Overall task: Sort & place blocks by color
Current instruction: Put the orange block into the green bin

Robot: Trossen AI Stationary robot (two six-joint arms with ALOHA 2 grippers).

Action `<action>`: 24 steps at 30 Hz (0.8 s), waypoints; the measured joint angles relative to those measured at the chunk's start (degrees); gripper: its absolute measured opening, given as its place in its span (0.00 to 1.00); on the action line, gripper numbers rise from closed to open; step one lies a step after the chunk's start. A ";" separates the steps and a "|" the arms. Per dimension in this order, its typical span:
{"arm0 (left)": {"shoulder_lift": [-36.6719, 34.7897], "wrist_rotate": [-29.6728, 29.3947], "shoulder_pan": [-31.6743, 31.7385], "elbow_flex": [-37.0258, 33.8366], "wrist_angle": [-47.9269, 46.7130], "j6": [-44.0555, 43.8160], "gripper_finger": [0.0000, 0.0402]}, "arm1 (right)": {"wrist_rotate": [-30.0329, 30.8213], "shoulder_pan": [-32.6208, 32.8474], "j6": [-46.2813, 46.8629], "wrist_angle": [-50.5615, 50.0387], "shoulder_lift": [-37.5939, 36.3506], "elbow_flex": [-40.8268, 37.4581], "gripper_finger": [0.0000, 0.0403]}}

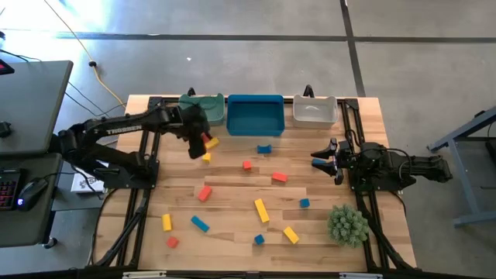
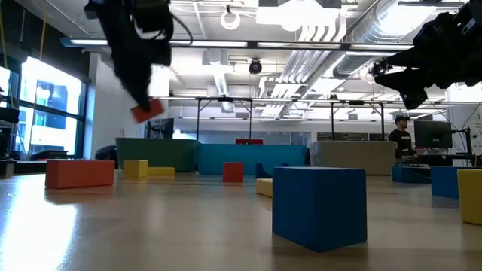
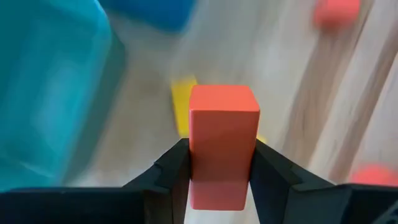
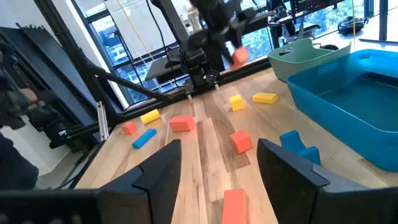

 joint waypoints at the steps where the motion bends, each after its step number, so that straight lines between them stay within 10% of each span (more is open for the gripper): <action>1: -0.09 -0.15 0.44 1.30 0.87 0.09 0.27 | 0.00 0.00 0.00 0.01 0.00 0.00 0.49; 24: 4.51 -7.95 19.05 8.95 17.57 2.18 0.28 | 0.00 0.00 0.00 -0.01 0.00 0.00 0.49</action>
